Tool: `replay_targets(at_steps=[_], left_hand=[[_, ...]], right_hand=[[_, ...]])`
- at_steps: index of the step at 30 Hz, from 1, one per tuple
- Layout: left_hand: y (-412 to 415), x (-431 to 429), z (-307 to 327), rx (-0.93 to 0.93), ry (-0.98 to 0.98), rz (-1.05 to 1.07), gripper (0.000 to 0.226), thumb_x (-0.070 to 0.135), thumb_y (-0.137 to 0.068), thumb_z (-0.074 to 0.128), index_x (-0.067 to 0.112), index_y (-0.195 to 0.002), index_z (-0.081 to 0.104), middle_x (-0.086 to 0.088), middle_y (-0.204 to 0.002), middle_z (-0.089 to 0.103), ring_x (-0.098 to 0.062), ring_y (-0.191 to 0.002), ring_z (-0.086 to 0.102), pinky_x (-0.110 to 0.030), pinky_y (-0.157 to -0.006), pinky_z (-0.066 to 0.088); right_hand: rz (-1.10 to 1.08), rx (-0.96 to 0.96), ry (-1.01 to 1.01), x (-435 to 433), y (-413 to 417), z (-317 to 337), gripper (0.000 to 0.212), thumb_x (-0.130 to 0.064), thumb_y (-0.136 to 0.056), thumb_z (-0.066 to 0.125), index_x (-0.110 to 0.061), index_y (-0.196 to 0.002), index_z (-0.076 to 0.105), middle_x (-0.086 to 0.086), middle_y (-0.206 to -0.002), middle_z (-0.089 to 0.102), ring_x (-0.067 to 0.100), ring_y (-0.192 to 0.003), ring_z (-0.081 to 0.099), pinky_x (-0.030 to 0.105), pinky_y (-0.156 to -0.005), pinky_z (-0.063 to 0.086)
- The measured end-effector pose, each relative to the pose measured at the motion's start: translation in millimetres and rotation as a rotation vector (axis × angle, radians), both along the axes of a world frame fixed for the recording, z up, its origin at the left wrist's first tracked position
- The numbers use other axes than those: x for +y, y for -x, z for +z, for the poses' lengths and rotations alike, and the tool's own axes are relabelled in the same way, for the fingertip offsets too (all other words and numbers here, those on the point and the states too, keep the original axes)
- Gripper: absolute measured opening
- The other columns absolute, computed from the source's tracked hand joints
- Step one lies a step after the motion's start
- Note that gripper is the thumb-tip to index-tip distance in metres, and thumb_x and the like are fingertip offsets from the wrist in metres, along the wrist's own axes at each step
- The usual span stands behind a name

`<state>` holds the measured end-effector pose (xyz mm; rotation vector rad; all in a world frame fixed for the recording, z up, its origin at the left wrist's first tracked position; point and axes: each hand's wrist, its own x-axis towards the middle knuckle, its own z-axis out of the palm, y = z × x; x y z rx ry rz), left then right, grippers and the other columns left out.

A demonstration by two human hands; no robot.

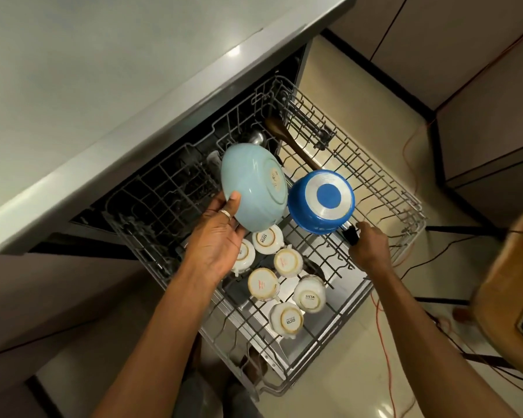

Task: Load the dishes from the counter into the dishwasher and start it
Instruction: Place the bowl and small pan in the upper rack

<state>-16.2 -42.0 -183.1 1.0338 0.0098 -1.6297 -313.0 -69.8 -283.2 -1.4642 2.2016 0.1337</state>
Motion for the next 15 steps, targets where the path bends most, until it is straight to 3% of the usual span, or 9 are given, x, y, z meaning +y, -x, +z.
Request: replay_targets(at_steps=[2, 4, 5, 7, 11, 13, 15], left_hand=[[-2, 0, -1, 0.013, 0.003, 0.001, 0.022, 0.010, -0.093, 0.063, 0.019, -0.112, 0.066, -0.005, -0.117, 0.075, -0.022, -0.106, 0.073, -0.048, -0.098, 0.054], [-3, 1, -2, 0.033, 0.012, 0.004, 0.022, 0.011, -0.094, 0.062, 0.019, -0.114, 0.065, -0.004, -0.117, 0.075, -0.021, -0.106, 0.072, -0.046, -0.098, 0.055], [-4, 2, -2, 0.048, 0.015, 0.010, 0.021, 0.011, -0.094, 0.061, 0.019, -0.114, 0.065, -0.004, -0.117, 0.075, -0.021, -0.107, 0.072, -0.047, -0.099, 0.054], [-4, 2, -2, 0.083, 0.028, 0.022, 0.024, 0.012, -0.091, 0.063, 0.018, -0.114, 0.064, -0.006, -0.120, 0.074, -0.023, -0.111, 0.071, -0.050, -0.104, 0.051], [-5, -2, 3, 0.148, 0.049, 0.025, 0.023, 0.013, -0.083, 0.065, 0.014, -0.106, 0.067, -0.008, -0.119, 0.073, -0.025, -0.116, 0.067, -0.050, -0.096, 0.053], [-10, -11, 5, 0.156, 0.059, 0.016, 0.021, 0.014, -0.083, 0.064, 0.013, -0.104, 0.067, -0.008, -0.113, 0.075, -0.023, -0.109, 0.069, -0.048, -0.094, 0.053], [-22, -26, 1, 0.121, 0.042, 0.023, 0.019, 0.013, -0.090, 0.062, 0.011, -0.108, 0.064, -0.008, -0.112, 0.074, -0.022, -0.107, 0.069, -0.046, -0.094, 0.054]], right_hand=[[-0.053, 0.040, 0.018, 1, -6, 14, 0.049, -0.003, -0.084, 0.070, -0.004, -0.130, 0.055, 0.021, -0.119, 0.059, 0.036, -0.107, 0.057, 0.040, -0.082, 0.050], [-0.074, 0.051, 0.203, 3, -20, 35, 0.033, -0.007, -0.089, 0.066, -0.003, -0.122, 0.062, 0.019, -0.115, 0.064, 0.033, -0.101, 0.059, 0.038, -0.078, 0.049], [-0.070, -0.011, 0.346, 5, -31, 47, 0.024, -0.011, -0.094, 0.063, -0.005, -0.117, 0.066, 0.015, -0.112, 0.067, 0.029, -0.097, 0.061, 0.035, -0.075, 0.050], [-0.099, -0.316, 0.491, 6, -56, 70, 0.019, -0.026, -0.101, 0.057, -0.015, -0.109, 0.069, 0.006, -0.105, 0.072, 0.020, -0.092, 0.065, 0.030, -0.073, 0.051], [-0.321, -1.190, 0.047, -20, -108, 114, 0.041, -0.058, -0.095, 0.055, -0.026, -0.118, 0.068, -0.003, -0.115, 0.074, 0.012, -0.107, 0.069, 0.033, -0.093, 0.056], [-0.338, -1.371, -0.082, -44, -122, 120, 0.053, -0.056, -0.088, 0.060, -0.021, -0.128, 0.064, -0.002, -0.120, 0.073, 0.015, -0.109, 0.069, 0.038, -0.093, 0.057], [-0.293, -1.367, -0.096, -66, -132, 119, 0.055, -0.045, -0.088, 0.068, -0.012, -0.132, 0.060, 0.005, -0.121, 0.073, 0.021, -0.111, 0.070, 0.042, -0.089, 0.059]])
